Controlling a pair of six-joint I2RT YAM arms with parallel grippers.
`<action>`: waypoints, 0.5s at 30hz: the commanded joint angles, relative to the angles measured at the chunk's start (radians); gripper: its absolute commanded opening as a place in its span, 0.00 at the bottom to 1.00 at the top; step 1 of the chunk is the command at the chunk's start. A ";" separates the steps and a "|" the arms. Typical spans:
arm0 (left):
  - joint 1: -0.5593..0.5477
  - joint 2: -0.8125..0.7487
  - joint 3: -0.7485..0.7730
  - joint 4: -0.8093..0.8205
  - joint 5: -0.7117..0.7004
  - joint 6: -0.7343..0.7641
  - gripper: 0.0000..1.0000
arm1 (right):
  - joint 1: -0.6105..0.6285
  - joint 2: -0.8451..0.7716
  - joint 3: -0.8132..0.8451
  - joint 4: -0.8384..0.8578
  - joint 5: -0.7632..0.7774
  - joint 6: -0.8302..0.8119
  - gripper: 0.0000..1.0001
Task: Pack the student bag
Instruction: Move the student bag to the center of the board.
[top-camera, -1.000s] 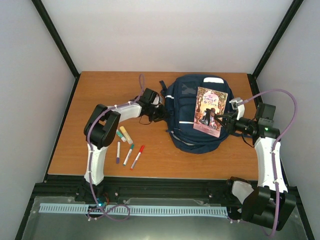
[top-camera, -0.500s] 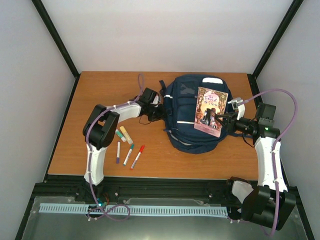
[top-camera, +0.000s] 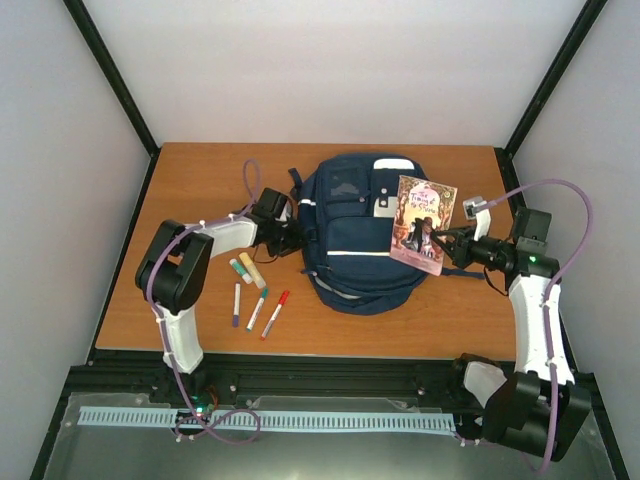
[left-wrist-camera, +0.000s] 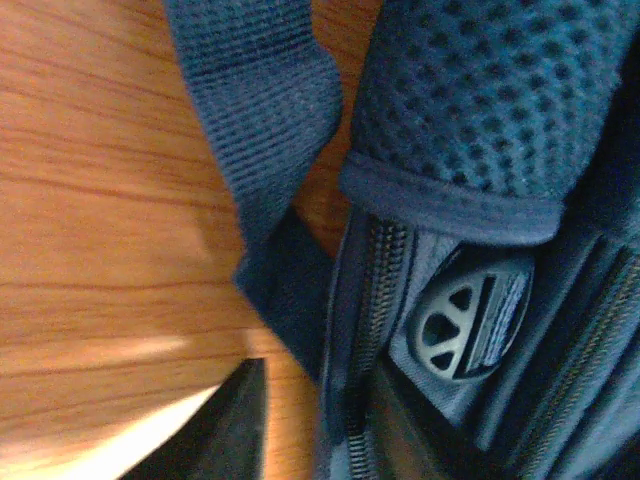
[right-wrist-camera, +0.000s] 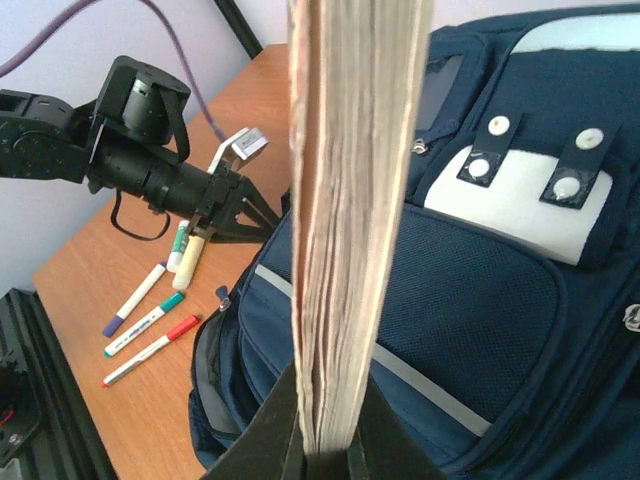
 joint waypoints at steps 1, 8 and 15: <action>0.008 -0.080 -0.016 -0.115 -0.134 0.011 0.38 | -0.019 -0.081 -0.010 0.050 0.031 0.013 0.03; -0.101 -0.320 0.034 -0.199 -0.196 0.194 0.56 | -0.028 -0.041 0.054 0.027 0.091 0.035 0.03; -0.357 -0.296 0.190 -0.305 -0.172 0.462 0.55 | -0.127 -0.044 0.111 -0.048 0.245 0.008 0.03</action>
